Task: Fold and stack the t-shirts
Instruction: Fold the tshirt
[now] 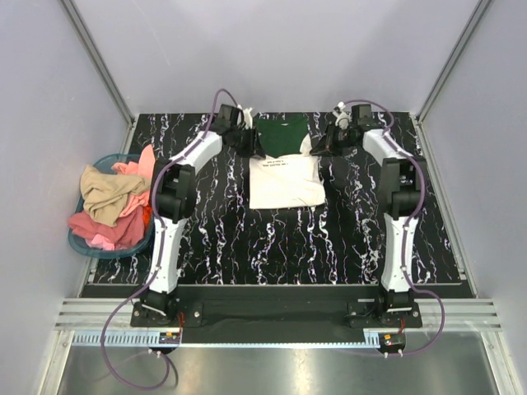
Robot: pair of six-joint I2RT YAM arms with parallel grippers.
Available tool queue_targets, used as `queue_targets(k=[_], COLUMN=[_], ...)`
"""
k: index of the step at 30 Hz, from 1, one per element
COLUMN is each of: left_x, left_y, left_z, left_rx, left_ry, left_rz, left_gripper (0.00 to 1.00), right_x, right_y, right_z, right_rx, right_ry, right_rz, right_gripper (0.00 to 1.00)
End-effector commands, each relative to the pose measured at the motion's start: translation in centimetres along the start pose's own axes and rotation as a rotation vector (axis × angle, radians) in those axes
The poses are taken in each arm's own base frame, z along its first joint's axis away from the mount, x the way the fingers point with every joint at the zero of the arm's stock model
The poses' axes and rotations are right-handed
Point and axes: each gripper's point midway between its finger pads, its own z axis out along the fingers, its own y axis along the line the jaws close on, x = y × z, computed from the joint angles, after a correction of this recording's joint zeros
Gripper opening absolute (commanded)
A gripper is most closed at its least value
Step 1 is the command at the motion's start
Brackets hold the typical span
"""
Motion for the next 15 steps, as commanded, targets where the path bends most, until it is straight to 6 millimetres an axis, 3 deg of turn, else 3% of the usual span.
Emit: queue_targets(k=[1, 2, 6, 9, 11, 14, 15], left_x=[-2.1, -2.4, -3.2, -3.4, -3.8, -4.5, -5.2], left_y=[3.4, 4.3, 8.0, 9.0, 8.8, 6.7, 5.3], left_z=[0.7, 0.8, 0.9, 1.0, 1.1, 0.7, -0.3], left_rx=[-0.04, -0.059, -0.156, -0.18, -0.16, -0.056, -0.019], left_ry=[-0.038, -0.047, -0.091, -0.103, -0.112, -0.11, -0.12], left_rz=[-0.028, -0.047, -0.133, -0.147, -0.152, -0.159, -0.145], left_gripper=[0.31, 0.32, 0.32, 0.32, 0.33, 0.34, 0.34], right_x=[-1.6, -1.3, -3.4, -4.0, -4.3, -4.8, -5.0], right_y=[0.0, -1.8, -3.4, -4.5, -4.6, -3.7, -3.3], right_z=[2.2, 3.4, 5.0, 5.7, 5.9, 5.4, 5.0], right_rx=[-0.049, -0.022, 0.018, 0.051, 0.052, 0.04, 0.042], right_ry=[0.0, 0.008, -0.039, -0.057, -0.064, -0.072, -0.078], right_rz=[-0.002, 0.021, 0.022, 0.048, 0.054, 0.053, 0.047], right_gripper=[0.2, 0.19, 0.18, 0.19, 0.21, 0.23, 0.27])
